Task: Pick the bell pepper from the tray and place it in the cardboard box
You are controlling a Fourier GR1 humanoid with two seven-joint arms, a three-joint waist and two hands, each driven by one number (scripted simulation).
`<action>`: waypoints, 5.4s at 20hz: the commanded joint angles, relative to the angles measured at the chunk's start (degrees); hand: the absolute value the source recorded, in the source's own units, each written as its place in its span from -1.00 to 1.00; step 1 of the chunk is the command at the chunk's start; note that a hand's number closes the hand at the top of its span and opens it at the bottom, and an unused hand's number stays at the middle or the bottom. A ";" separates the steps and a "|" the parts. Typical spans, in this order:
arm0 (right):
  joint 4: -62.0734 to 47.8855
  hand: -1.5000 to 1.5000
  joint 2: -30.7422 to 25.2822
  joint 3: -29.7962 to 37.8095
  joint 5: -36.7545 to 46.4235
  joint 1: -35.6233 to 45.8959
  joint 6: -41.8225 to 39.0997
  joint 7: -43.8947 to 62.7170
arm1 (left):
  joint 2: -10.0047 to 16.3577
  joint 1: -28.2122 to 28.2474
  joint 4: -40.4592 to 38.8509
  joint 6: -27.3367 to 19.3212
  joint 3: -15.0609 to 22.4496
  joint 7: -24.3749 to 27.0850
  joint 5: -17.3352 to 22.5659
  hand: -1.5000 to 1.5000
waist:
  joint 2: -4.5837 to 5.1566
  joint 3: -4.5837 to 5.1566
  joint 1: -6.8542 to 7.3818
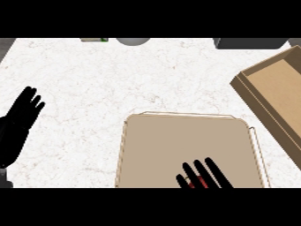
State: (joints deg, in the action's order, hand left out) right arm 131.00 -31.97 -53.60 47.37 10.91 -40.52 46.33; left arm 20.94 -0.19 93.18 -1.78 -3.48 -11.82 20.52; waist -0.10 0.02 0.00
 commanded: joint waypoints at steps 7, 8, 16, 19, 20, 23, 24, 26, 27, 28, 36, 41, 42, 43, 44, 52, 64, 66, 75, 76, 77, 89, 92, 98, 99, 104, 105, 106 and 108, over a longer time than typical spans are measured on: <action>-3.48 -1.00 4.51 1.05 6.65 -1.00 -1.78 -5.85 | -1.00 1.27 3.49 1.01 -2.38 -2.98 -1.60 0.00 | 0.04 -0.04 0.25; -0.90 -1.00 3.50 -1.28 9.35 -2.58 -0.72 -5.68 | -1.08 -1.69 1.88 1.23 -2.14 -4.24 -1.70 0.00 | 0.03 -0.04 0.00; -9.29 -1.00 7.32 -6.44 17.70 -4.15 1.07 -5.34 | -3.55 0.32 2.97 1.72 -2.26 -3.12 -3.55 0.00 | 0.02 -0.04 0.05; -11.58 -1.00 8.90 -3.21 17.66 -3.10 -0.51 -6.93 | -4.76 1.81 3.92 2.42 -2.35 -1.93 -4.18 0.00 | 0.05 -0.03 0.12; -12.71 -1.00 9.82 -1.77 17.19 -2.63 -0.60 -8.34 | -2.76 -0.58 1.46 4.43 -4.48 -3.50 -2.46 0.00 | 0.08 -0.03 0.07; -9.58 -1.00 8.63 -2.68 19.73 -4.93 -1.24 -6.76 | -3.12 -3.42 0.72 2.74 -4.52 -4.70 -4.24 0.00 | 0.08 -0.03 -0.20; -16.20 -1.00 13.07 -2.08 20.01 -2.64 -0.47 -6.71 | -4.70 2.83 2.20 4.87 -4.25 0.45 -4.16 0.00 | 0.08 -0.02 0.20; -12.98 -1.00 11.94 -4.64 22.73 -4.96 -1.46 -5.51 | -3.70 -1.77 -1.87 5.02 -6.57 -0.92 -3.15 0.00 | 0.07 -0.01 -0.10; -10.14 -1.00 10.60 -1.67 21.02 -4.81 -4.77 -7.13 | -5.20 -1.32 3.00 2.15 -3.76 -5.16 -5.37 0.00 | 0.05 -0.03 -0.04; -13.72 -1.00 9.92 1.58 20.54 -2.30 -2.20 -10.28 | -6.51 -2.67 -1.98 2.24 -3.49 -0.58 -6.94 0.00 | 0.12 -0.02 -0.06; -16.28 -1.00 8.28 -2.68 26.09 -9.27 2.78 -11.38 | -6.31 -1.42 4.64 2.38 -4.31 -7.10 -6.22 0.00 | 0.01 -0.05 0.02; -18.87 -1.00 10.30 3.57 24.89 -5.48 -0.83 -15.82 | -8.06 -1.50 3.95 3.12 -3.74 -5.59 -7.57 0.00 | 0.06 -0.03 0.03; -19.75 -1.00 10.12 0.45 27.84 -7.66 1.77 -14.06 | -6.74 -1.68 6.07 3.49 -4.79 -8.33 -6.42 0.00 | 0.03 -0.04 0.02; -23.81 -1.00 12.83 1.51 27.77 -5.70 2.21 -15.23 | -6.36 -0.56 4.76 4.96 -6.18 -5.71 -6.20 0.00 | 0.07 -0.03 0.14; -22.46 -1.00 14.52 -1.87 29.59 -8.18 1.06 -11.94 | -5.37 -1.17 3.95 5.96 -7.22 -6.14 -5.31 0.00 | 0.05 -0.03 0.05; -23.31 -1.00 8.94 5.67 29.45 -8.72 6.11 -20.15 | -7.71 0.39 7.30 5.12 -6.44 -7.79 -6.70 0.00 | 0.04 -0.04 0.11; -24.99 1.00 12.23 6.67 32.07 -4.07 6.43 -28.90 | -8.29 -0.01 1.31 7.91 -7.53 -1.99 -9.03 0.00 | 0.06 -0.02 0.09; -25.10 1.00 12.34 5.35 33.45 -5.22 6.42 -29.57 | -8.78 -4.04 -2.20 6.73 -7.51 -2.98 -9.27 0.00 | 0.09 -0.02 -0.08; -37.33 1.00 25.85 41.88 13.73 -1.92 11.56 -20.79 | -8.84 -2.96 0.59 6.92 -7.24 -3.15 -8.81 0.00 | 1.02 -0.12 0.09; -39.54 1.00 25.81 42.88 14.40 -1.75 13.38 -20.00 | -5.60 -3.11 1.59 8.91 -10.58 -5.91 -5.17 0.00 | 0.54 -0.11 0.69; -42.26 1.00 25.95 44.58 14.93 2.81 13.55 -19.46 | -7.15 -2.22 -0.97 9.50 -9.29 -3.06 -6.29 0.00 | 0.55 -0.04 0.77; -25.30 1.00 24.92 43.85 18.68 9.76 14.15 -15.16 | -6.50 -2.76 -3.24 10.02 -11.02 -0.98 -6.94 0.00 | -0.08 0.04 -0.53; -19.30 1.00 23.74 48.36 17.19 17.08 8.42 -11.54 | -8.40 -1.69 2.43 7.22 -8.62 -4.89 -8.23 0.00 | -0.27 0.02 -0.26; -14.22 1.00 22.85 54.57 19.18 22.24 7.01 -4.44 | -8.75 -3.81 -0.49 6.58 -8.88 -4.35 -8.86 0.00 | -0.03 0.01 -0.35; -14.14 1.00 23.18 56.56 18.04 25.47 4.55 -2.47 | -6.95 -2.46 0.60 9.13 -9.84 -5.17 -7.00 0.00 | -0.08 0.02 -0.06; -19.41 1.00 16.06 64.44 16.71 26.67 7.32 -6.52 | -8.43 -2.04 1.87 8.54 -9.28 -4.98 -7.20 0.00 | 0.07 -0.01 0.13; -21.41 1.00 16.92 61.97 19.30 28.32 8.12 -4.15 | -10.01 -0.01 2.58 7.89 -8.50 -2.62 -8.56 0.00 | 0.08 0.00 0.34; -19.53 1.00 14.81 66.40 15.81 28.75 5.73 -5.49 | -8.82 -3.26 0.69 6.38 -7.66 -5.48 -10.79 0.00 | 0.06 -0.01 -0.08; -25.12 1.00 10.64 68.24 15.19 27.56 7.75 -10.31 | -7.88 -3.21 0.18 8.96 -9.80 -4.73 -7.35 0.00 | 0.12 -0.01 0.14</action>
State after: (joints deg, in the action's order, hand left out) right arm 110.27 -16.42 10.39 64.11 37.21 -32.95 39.20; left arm 12.14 -2.66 94.35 5.91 -12.24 -16.51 12.08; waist -0.05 0.02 0.06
